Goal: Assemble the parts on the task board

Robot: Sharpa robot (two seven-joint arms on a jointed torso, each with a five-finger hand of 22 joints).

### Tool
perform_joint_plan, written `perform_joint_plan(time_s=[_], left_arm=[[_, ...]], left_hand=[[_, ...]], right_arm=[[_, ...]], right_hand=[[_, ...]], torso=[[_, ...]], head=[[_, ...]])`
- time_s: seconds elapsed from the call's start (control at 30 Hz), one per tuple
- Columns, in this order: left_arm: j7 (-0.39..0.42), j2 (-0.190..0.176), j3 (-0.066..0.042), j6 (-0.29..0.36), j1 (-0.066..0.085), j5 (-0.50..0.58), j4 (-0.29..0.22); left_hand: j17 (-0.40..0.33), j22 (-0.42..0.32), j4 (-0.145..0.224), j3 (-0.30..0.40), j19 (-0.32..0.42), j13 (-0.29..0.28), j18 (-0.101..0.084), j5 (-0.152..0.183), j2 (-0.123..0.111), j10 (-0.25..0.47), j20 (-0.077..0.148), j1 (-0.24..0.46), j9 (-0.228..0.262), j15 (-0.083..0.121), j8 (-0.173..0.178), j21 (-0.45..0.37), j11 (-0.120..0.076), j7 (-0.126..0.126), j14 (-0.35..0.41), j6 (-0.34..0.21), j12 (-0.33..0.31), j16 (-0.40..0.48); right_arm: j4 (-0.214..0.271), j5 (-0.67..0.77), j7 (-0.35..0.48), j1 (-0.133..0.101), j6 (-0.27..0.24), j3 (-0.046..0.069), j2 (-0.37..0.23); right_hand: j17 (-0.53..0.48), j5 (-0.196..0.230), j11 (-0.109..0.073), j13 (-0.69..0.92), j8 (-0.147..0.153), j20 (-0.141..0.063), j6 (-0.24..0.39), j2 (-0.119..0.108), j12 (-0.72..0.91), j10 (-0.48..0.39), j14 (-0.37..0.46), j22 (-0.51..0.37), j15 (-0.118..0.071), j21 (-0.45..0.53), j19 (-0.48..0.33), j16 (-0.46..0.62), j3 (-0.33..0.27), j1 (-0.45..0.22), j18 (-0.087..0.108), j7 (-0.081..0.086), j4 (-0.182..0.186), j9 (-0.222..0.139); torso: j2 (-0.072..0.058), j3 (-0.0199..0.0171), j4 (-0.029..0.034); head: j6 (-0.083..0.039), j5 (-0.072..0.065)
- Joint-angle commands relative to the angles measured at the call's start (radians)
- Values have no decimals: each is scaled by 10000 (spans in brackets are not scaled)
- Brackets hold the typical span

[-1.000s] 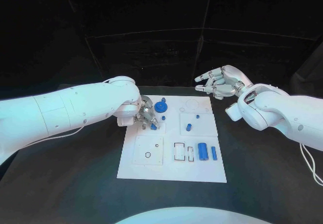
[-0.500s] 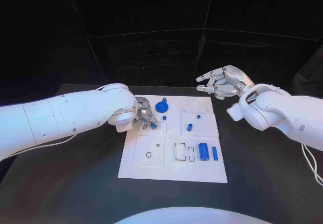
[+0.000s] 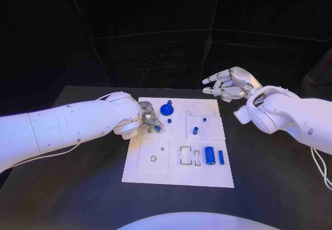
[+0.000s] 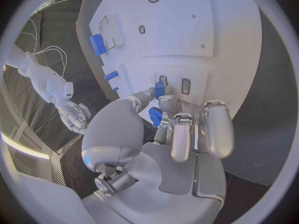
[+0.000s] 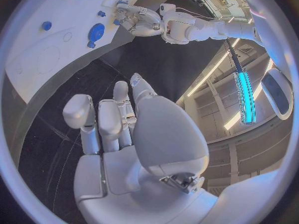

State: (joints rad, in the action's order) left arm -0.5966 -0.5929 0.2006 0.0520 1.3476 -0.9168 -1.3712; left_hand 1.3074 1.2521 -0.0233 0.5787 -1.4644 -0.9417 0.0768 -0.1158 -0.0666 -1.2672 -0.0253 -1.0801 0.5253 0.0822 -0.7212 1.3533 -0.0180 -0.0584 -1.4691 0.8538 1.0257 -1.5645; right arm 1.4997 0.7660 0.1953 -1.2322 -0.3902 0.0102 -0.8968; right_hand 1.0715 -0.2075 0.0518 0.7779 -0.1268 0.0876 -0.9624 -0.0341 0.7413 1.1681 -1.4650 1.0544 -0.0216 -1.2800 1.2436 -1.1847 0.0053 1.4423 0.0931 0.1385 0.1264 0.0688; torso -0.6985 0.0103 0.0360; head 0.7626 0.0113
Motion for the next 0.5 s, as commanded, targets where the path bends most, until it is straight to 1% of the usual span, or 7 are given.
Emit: perform_joint_plan(time_s=[0.03,0.23,0.5], left_arm=[[-141,3,24,98,-51,-298,13],[-220,-23,24,-240,-62,-319,-35],[-264,-73,24,-585,-65,-521,-110]], left_hand=[[2634,26,1375,1449,-142,16,-130,-50,97,-43,65,0,21,74,-67,53,-85,101,-1017,-33,1,-63],[2634,70,1345,1502,-156,3,-138,-42,55,-71,78,60,68,89,-158,80,-104,127,-1017,-37,44,-63],[2634,123,1314,1547,-172,-15,-148,-38,14,-107,96,119,121,110,-268,112,-132,161,-1017,-15,98,-63]], right_arm=[[5,68,50,-21,61,6,11],[-6,70,49,-21,72,5,24],[-15,73,47,-20,82,5,37]], right_hand=[[-8,-35,-10,-9,45,10,25,63,-33,-77,-11,-9,-15,44,-76,68,-50,-42,172,30,-1,-12],[-8,-35,-10,-9,45,10,25,63,-33,-77,-11,-9,-15,44,-76,68,-50,-42,172,30,-1,-12],[-8,-35,-10,-9,45,10,25,63,-33,-77,-11,-9,-15,44,-76,68,-50,-42,172,30,-1,-12]], torso=[[-11,9,-6],[-8,10,4],[-5,9,1]], head=[[16,5],[46,8],[85,23]])
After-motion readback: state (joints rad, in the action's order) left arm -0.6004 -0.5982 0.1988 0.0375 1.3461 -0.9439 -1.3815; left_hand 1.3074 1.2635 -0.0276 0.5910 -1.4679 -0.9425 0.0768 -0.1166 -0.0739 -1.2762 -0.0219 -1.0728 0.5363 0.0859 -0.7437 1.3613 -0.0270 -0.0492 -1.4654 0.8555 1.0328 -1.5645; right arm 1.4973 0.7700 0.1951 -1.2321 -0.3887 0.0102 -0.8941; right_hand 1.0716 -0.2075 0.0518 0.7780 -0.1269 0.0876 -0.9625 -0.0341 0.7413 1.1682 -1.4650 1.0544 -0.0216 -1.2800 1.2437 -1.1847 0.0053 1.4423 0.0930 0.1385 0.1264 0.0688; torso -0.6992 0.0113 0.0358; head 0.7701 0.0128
